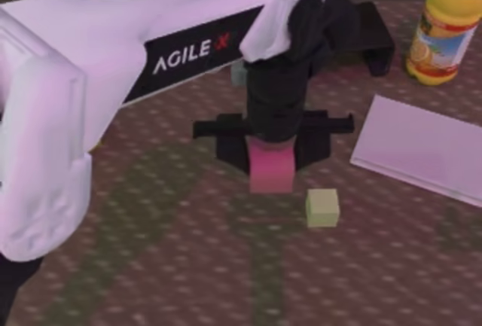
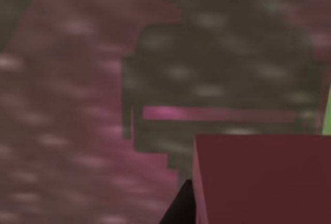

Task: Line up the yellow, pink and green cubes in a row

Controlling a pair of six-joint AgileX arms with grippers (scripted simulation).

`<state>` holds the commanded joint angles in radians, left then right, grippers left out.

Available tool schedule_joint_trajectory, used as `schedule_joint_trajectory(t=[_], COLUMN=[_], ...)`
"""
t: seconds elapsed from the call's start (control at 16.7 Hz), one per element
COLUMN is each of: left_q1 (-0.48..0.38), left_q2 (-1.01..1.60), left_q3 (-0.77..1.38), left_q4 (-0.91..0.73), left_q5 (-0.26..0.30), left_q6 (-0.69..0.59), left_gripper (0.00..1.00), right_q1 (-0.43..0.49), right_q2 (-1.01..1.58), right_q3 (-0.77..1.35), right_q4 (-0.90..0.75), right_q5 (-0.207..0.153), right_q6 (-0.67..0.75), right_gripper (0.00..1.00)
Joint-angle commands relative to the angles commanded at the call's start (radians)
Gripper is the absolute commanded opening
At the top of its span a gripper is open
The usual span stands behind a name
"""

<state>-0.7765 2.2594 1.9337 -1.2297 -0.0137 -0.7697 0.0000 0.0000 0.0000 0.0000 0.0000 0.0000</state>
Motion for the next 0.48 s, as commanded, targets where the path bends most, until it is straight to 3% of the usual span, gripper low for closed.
schedule_joint_trajectory(t=[0.48], left_q1=[0.002], left_q2=[0.005], left_q3=[-0.025], left_q4=[0.036], left_q5=[-0.001], left_q6=[-0.005], left_gripper=[0.00], right_q1=[0.000], right_q2=[0.000], right_q3=[0.000], right_q4=[0.000], right_q5=[0.000], right_q6=[0.000], right_gripper=[1.00])
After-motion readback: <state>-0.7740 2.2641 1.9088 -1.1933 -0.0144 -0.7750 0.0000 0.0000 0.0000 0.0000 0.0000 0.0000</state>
